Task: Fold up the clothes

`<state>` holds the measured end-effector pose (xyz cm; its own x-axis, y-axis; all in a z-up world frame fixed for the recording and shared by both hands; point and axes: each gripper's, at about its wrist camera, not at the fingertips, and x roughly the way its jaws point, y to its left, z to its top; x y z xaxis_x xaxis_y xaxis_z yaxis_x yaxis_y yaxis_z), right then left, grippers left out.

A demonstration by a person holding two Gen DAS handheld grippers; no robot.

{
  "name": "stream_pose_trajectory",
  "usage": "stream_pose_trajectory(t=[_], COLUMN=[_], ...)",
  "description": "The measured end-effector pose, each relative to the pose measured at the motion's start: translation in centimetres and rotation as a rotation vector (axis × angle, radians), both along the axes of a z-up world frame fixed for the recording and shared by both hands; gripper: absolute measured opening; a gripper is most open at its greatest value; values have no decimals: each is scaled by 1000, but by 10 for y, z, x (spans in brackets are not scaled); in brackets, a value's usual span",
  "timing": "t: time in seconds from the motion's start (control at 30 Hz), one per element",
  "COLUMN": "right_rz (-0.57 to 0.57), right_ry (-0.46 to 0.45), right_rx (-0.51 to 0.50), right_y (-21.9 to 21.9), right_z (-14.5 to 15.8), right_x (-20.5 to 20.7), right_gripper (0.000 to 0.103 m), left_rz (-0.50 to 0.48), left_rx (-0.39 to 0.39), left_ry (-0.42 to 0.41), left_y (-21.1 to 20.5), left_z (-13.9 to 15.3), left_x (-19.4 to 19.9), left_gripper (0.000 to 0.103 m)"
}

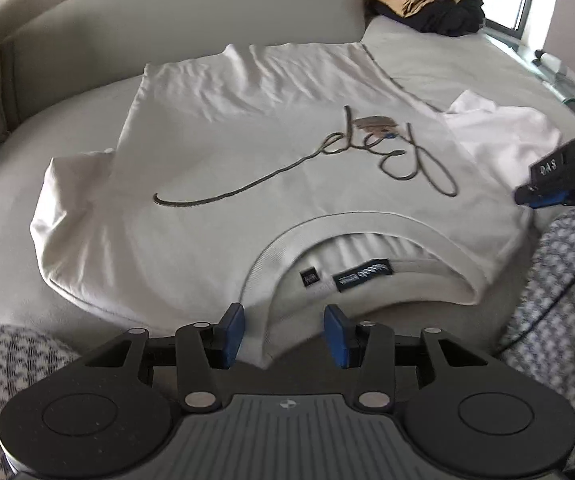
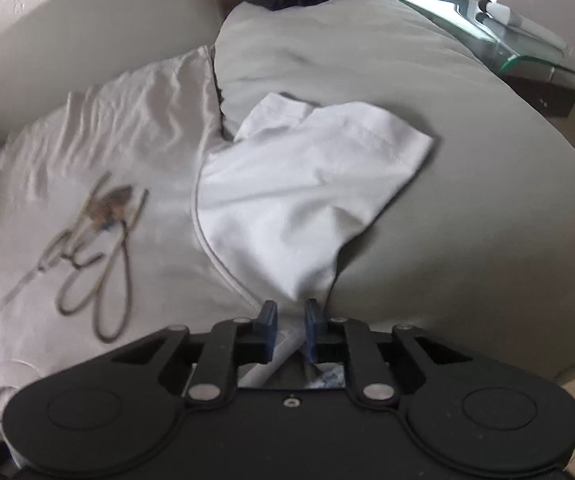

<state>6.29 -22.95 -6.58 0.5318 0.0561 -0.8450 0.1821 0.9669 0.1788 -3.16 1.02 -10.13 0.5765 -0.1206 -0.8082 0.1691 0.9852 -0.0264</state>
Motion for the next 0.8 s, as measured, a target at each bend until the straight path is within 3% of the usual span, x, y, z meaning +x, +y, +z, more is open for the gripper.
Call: stream_pose_trajectory(t=[0.03, 0.1, 0.27, 0.4, 0.5, 0.6, 0.67, 0.8], right_rz=[20, 59, 159, 233, 228, 224, 221, 216], right_ry=[-7, -21, -56, -79, -38, 3, 31, 83], right_rx=[36, 109, 290, 430, 473, 516, 544, 596], right_y=[4, 13, 34, 51, 56, 61, 64, 71], right_z=[3, 9, 23, 33, 22, 10, 3, -11], right_x=[-1, -2, -6, -9, -5, -2, 0, 4], right_gripper=[21, 32, 54, 55, 54, 54, 53, 54], left_rz=[21, 92, 283, 442, 535, 612, 641, 656], left_rx=[-32, -70, -82, -184, -308, -504, -618, -774], left_ry=[-7, -43, -140, -123, -78, -7, 48, 97], left_y=[7, 28, 89, 152, 193, 230, 246, 259], left_z=[4, 15, 44, 46, 35, 15, 0, -18], left_x=[-1, -2, -2, 6, 15, 26, 34, 49], left_gripper=[41, 41, 51, 53, 53, 53, 53, 55])
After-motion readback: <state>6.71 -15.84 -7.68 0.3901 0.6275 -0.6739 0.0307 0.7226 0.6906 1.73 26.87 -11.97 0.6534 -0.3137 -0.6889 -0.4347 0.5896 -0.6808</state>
